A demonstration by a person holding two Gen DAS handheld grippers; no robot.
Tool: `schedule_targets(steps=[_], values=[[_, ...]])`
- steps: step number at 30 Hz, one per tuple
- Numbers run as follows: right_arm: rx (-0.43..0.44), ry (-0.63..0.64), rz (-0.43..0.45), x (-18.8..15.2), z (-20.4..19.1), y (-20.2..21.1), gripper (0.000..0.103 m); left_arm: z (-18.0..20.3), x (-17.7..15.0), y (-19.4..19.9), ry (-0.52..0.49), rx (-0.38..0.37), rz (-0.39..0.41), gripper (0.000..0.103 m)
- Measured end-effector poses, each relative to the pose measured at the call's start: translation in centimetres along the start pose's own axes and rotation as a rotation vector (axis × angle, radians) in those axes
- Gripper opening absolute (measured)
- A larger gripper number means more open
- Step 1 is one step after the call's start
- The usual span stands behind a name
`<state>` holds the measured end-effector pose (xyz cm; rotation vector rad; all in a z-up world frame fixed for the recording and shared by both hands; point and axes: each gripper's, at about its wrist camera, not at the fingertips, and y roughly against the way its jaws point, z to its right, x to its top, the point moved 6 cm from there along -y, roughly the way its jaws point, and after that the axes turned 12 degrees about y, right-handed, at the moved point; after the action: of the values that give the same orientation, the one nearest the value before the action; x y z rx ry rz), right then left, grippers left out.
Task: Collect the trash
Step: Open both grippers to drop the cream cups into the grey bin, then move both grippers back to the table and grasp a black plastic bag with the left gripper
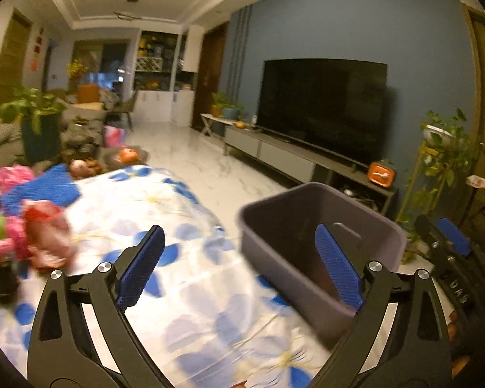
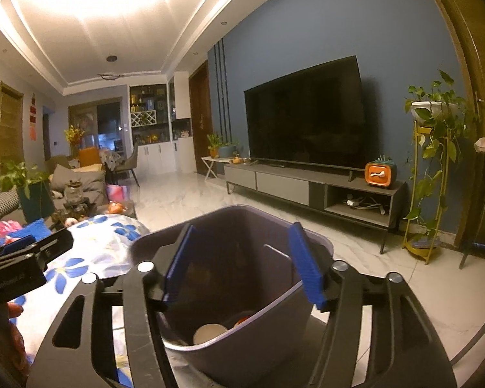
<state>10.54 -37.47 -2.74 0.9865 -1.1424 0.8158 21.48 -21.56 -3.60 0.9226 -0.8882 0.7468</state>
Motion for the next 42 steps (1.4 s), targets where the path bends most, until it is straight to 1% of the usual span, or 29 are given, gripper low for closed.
schedule_targets(steps=[5,13,14,18,21,24,28,33,36,40,42], values=[[0.043,0.004,0.022,0.6,-1.7,1.6,0.070,-3.7,0.4,3.2,0.032,0.095,0.058,0.093],[0.131,0.044,0.039,1.2,-6.6,3.6,0.071,-12.4,1.1,7.7,0.114,0.294,0.123,0.094],[0.150,0.045,0.039,1.2,-7.3,3.7,0.071,-13.0,1.2,8.1,0.121,0.307,0.127,0.093],[0.215,0.062,0.040,1.6,-10.9,4.3,0.071,-17.9,1.4,10.4,0.152,0.413,0.151,0.093],[0.267,0.082,0.043,1.8,-14.0,4.5,0.071,-20.6,1.7,11.9,0.186,0.453,0.159,0.093],[0.317,0.104,0.043,1.9,-17.0,4.5,0.071,-23.2,1.8,13.6,0.199,0.501,0.174,0.093],[0.391,0.132,0.037,1.9,-21.2,4.5,0.071,-25.7,1.7,15.3,0.213,0.536,0.182,0.093],[0.442,0.156,0.039,2.0,-24.8,4.5,0.071,-27.9,1.7,16.1,0.233,0.553,0.176,0.093],[0.460,0.169,0.037,2.1,-26.3,4.0,0.071,-28.3,1.9,15.6,0.241,0.536,0.162,0.093],[0.472,0.176,0.031,2.3,-27.6,3.1,0.071,-28.5,2.1,14.1,0.264,0.486,0.132,0.093],[0.479,0.189,0.032,2.4,-28.4,2.6,0.071,-28.5,2.2,13.2,0.268,0.466,0.115,0.090]])
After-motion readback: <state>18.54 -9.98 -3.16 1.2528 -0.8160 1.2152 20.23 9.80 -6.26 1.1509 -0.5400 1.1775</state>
